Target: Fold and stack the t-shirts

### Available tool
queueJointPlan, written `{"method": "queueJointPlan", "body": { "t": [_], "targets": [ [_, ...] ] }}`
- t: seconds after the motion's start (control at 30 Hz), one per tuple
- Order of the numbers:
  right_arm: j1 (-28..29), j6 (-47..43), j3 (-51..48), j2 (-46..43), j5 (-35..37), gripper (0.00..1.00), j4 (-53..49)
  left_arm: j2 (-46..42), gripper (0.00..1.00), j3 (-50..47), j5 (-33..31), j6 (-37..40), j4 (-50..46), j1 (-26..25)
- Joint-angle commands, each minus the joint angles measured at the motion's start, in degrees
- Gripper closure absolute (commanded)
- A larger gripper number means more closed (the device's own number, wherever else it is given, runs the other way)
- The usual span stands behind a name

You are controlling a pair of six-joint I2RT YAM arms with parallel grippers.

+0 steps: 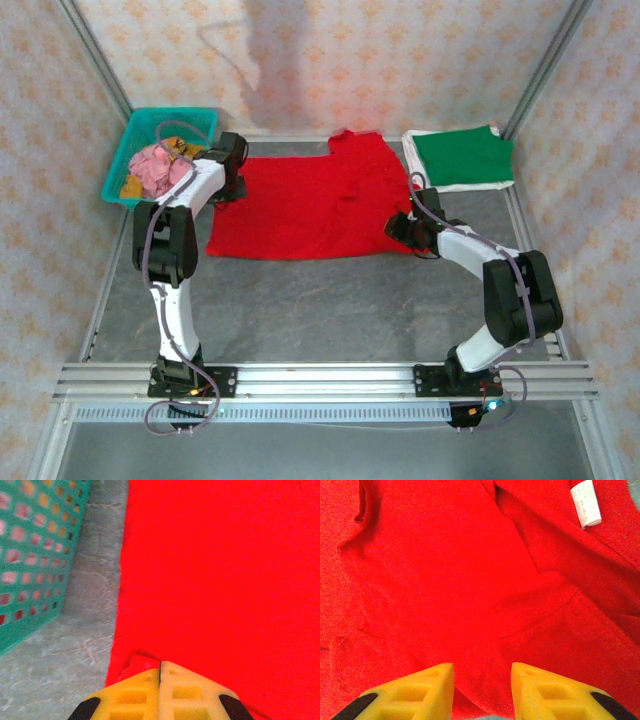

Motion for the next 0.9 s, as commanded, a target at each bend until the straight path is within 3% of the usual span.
{"method": "queueJointPlan", "body": {
  "t": [0.0, 0.3, 0.47, 0.87],
  "targets": [
    [-0.39, 0.42, -0.25, 1.07, 1.31, 0.65, -0.08, -2.82, 1.00, -2.62, -3.69, -2.55, -2.05, 0.60],
    [0.25, -2.03, 5.92, 8.21, 0.59, 0.65, -7.32, -9.67, 1.00, -16.69, 1.32, -5.61, 3.10, 0.75],
    [-0.09, 0.84, 5.47, 10.07, 1.49, 0.65, -9.28, -11.34, 1.00, -24.23, 4.04, -8.98, 4.70, 0.75],
    [-0.47, 10.79, -15.47, -7.46, 0.37, 0.66, -11.04, -31.50, 1.00, -53.12, 15.57, -21.03, 11.43, -1.40]
  ]
}}
